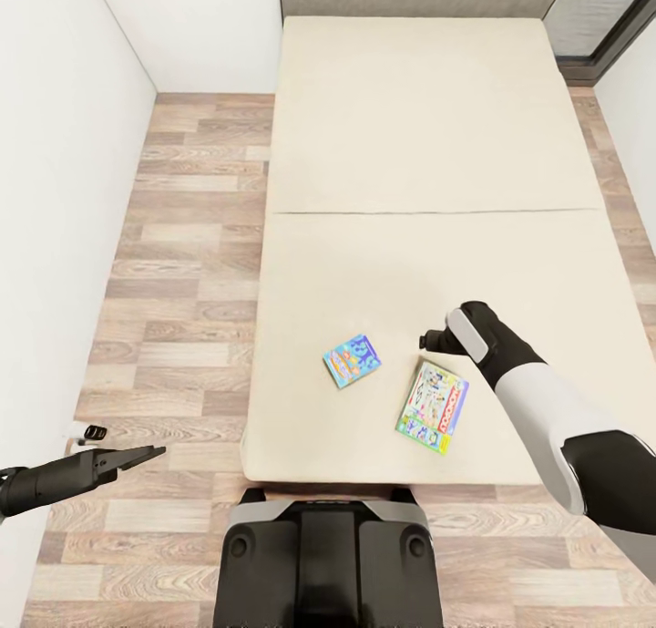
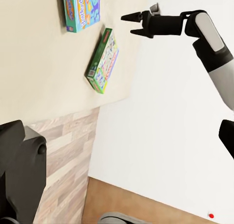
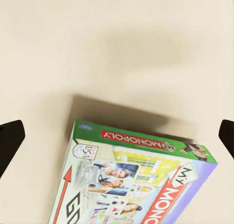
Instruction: Put all the toys in the child's room - the three board games (two on the bed and one on the table), the two jigsaw puzzles on the table, and the tennis ball on the table - inside the toy box on the table in the child's room.
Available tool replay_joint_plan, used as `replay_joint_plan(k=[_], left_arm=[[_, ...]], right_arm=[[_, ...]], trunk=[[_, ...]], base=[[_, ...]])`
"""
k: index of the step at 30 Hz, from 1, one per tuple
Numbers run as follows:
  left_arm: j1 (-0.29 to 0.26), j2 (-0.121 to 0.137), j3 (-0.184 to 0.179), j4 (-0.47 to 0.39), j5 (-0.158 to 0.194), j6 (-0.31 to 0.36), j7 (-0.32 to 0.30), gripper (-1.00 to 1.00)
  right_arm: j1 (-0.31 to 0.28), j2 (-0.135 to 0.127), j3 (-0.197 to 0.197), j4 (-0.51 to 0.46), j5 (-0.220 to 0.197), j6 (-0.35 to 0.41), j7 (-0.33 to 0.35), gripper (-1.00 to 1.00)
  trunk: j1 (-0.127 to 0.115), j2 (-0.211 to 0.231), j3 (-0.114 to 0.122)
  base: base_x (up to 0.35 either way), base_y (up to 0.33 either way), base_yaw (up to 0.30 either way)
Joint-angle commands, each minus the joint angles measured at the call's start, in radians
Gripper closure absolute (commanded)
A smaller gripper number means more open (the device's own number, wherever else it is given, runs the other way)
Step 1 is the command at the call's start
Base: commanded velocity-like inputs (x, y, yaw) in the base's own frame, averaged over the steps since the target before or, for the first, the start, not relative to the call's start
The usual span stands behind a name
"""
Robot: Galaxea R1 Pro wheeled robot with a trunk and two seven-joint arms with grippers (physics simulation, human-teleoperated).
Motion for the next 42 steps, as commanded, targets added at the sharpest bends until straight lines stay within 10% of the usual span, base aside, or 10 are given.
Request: replay_joint_plan(k=[1,42], left_arm=[[0.0,0.0,0.0,0.0,0.0,0.011,-0.004,-1.0],[0.0,-0.002,-0.001,0.0,-0.001,0.01,-0.004,-1.0]], right_arm=[[-0.002,-0.001,0.008,-0.001,-0.011,0.006,-0.008,-1.0],[-0.025,-0.002,0.008,-0.001,-0.011,0.028,-0.006,-1.0]], trunk=[[0.001,-0.002,-0.003],[0.001,-0.002,-0.063]], base=[[0.0,0.0,0.0],[0.0,0.0,0.0]])
